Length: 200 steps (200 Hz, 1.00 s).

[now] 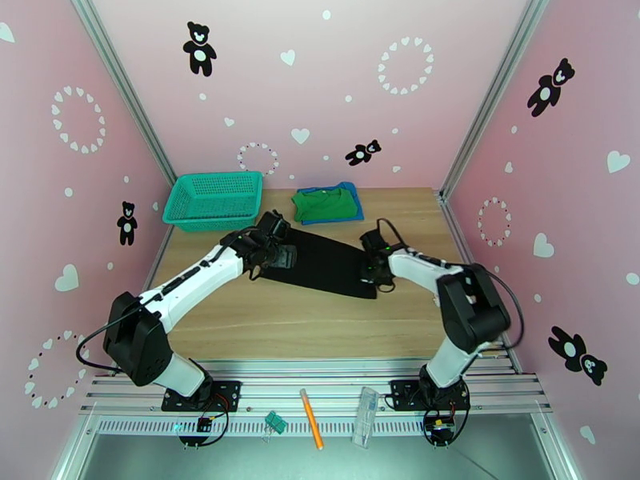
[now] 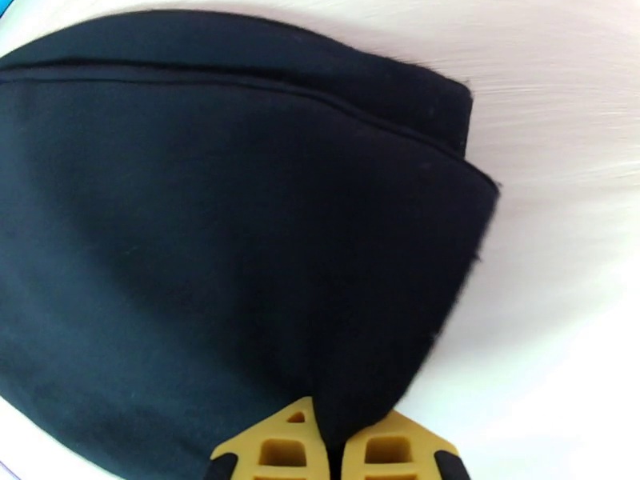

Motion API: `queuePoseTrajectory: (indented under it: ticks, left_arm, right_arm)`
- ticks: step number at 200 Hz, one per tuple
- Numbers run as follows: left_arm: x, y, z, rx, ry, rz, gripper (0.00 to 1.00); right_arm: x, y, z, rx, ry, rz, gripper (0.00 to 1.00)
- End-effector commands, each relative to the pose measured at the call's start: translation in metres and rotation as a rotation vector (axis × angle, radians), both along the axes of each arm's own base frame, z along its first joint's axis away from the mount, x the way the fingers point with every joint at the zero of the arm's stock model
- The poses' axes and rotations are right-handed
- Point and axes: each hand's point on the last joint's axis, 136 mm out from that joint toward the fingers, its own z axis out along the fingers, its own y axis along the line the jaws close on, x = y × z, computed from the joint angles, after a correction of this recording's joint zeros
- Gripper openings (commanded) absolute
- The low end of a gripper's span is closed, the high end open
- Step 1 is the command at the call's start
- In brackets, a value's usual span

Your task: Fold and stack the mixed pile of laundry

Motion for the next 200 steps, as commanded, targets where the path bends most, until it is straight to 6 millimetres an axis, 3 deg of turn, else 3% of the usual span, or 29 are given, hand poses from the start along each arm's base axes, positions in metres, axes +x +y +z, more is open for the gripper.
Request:
queuePoseTrajectory:
  ticks: [1, 36, 62, 110, 119, 134, 144, 200]
  left_arm:
    - [-0.009, -0.028, -0.011, -0.065, 0.050, -0.041, 0.76]
    - [-0.008, -0.070, -0.020, -0.090, 0.077, -0.098, 0.75]
    - [0.002, -0.084, -0.028, -0.097, 0.088, -0.081, 0.70]
    - [0.024, -0.091, -0.063, -0.021, 0.127, -0.066, 0.60]
    - [0.026, -0.093, -0.073, -0.020, 0.145, -0.070, 0.52]
    - [0.027, -0.095, -0.087, -0.014, 0.165, -0.067, 0.19]
    - [0.026, -0.096, -0.094, -0.015, 0.174, -0.066, 0.10]
    - [0.022, -0.100, -0.140, -0.023, 0.251, -0.083, 0.00]
  right_arm:
    - [-0.003, -0.034, 0.056, -0.132, -0.017, 0.159, 0.00]
    - [0.020, -0.069, 0.082, -0.239, 0.009, 0.236, 0.00]
    - [0.040, -0.073, 0.086, -0.281, 0.030, 0.287, 0.00]
    - [0.055, -0.036, 0.099, -0.149, 0.005, 0.345, 0.00]
    - [0.055, -0.028, 0.102, -0.129, 0.003, 0.351, 0.00]
    - [0.054, -0.016, 0.106, -0.099, -0.002, 0.362, 0.00]
    - [0.053, -0.007, 0.108, -0.083, -0.007, 0.366, 0.00]
    - [0.049, 0.037, 0.115, 0.003, -0.018, 0.395, 0.00]
